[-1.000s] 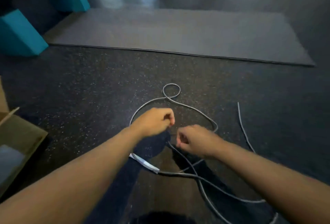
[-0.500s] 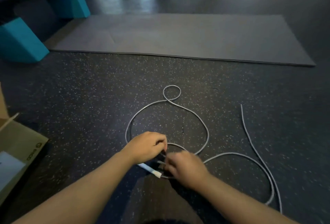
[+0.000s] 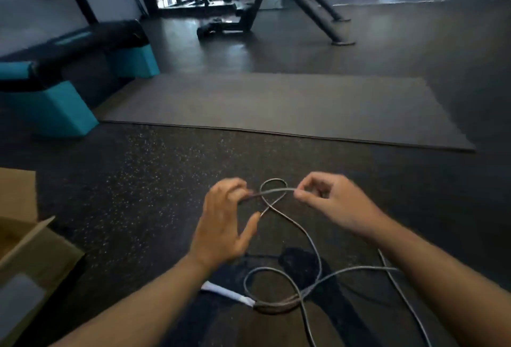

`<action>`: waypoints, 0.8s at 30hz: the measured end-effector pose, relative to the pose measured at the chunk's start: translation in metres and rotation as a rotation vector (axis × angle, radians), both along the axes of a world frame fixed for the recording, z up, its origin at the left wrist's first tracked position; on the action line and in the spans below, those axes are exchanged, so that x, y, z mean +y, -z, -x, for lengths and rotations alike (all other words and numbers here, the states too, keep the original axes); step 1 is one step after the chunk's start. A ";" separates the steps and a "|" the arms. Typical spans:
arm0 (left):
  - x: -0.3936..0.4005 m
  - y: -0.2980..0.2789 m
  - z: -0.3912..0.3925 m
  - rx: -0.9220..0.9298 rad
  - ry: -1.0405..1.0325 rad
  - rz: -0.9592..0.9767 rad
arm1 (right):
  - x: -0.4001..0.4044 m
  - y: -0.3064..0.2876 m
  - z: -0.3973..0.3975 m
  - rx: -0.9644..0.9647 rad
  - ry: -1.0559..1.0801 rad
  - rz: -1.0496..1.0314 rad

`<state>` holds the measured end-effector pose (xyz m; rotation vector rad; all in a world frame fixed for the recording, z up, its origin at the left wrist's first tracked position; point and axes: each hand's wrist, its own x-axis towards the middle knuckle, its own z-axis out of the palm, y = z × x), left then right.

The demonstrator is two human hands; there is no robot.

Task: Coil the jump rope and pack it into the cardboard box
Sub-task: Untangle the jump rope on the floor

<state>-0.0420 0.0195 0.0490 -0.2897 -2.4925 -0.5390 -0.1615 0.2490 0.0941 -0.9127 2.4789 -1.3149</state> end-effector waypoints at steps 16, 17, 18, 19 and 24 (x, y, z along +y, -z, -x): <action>0.013 0.022 -0.027 -1.017 0.179 0.537 | -0.005 0.050 -0.025 -0.227 -0.142 -0.186; 0.019 -0.010 -0.016 -1.070 0.149 0.523 | -0.006 0.044 -0.025 -0.241 -0.148 -0.149; 0.021 -0.037 -0.005 -1.081 0.134 0.521 | -0.008 0.036 -0.026 -0.250 -0.156 -0.092; 0.021 -0.067 0.006 -1.073 0.125 0.498 | -0.010 0.026 -0.027 -0.265 -0.170 -0.032; 0.023 -0.165 0.048 -0.802 0.123 0.388 | -0.016 -0.023 -0.031 -0.306 -0.259 0.121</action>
